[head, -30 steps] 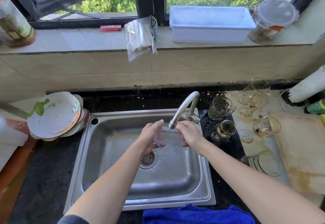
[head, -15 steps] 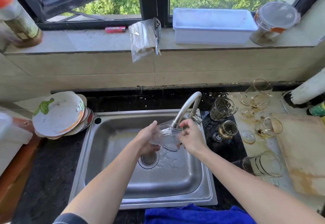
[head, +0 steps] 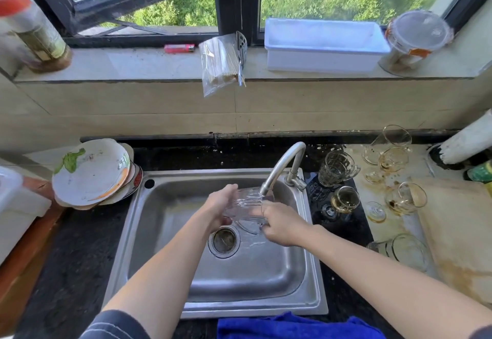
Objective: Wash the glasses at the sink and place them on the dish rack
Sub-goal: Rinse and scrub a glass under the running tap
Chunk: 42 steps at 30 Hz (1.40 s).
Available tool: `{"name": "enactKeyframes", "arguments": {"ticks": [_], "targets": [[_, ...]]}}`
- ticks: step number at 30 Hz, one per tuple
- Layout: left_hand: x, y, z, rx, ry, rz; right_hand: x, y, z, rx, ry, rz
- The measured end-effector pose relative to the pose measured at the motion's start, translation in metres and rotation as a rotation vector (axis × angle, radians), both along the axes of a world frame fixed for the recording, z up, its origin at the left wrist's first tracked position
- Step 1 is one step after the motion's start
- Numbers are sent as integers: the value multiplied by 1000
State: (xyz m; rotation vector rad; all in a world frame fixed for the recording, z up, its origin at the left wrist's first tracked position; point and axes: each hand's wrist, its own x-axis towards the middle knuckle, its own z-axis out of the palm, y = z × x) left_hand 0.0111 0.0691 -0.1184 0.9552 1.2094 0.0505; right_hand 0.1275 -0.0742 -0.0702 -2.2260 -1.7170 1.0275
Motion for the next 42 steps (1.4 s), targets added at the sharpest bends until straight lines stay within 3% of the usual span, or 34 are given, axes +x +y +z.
{"name": "enactKeyframes", "arguments": {"ticks": [3, 8, 13, 16, 19, 22, 25, 28, 32, 37, 42], "targets": [[-9, 9, -4, 0, 17, 52, 7, -8, 4, 55, -19, 73], [1, 0, 5, -42, -20, -38, -3, 3, 11, 115, -136, 171], [-11, 17, -2, 58, 83, -111, 16, -7, 5, 295, -159, 342], [-1, 10, 0, 21, 76, -155, -1, 1, 6, 243, -291, 342], [-3, 17, 4, 23, 151, -241, -4, -7, 0, 355, -192, 348], [-9, 17, 5, -32, 213, -335, 6, -14, -15, 428, -279, 416], [-4, 6, 5, -151, 86, -328, 0, -5, -25, 362, -292, 340], [-11, 4, -5, -246, -111, -263, -5, -1, -15, 216, -34, 3], [-10, -6, -10, -229, -77, -84, -17, 7, -11, 186, 129, -184], [-18, 6, -7, -94, 46, -24, 10, -14, -9, 226, -68, 137], [-9, 8, 0, -113, 40, -126, -4, 2, -20, 206, -175, 173]]}}
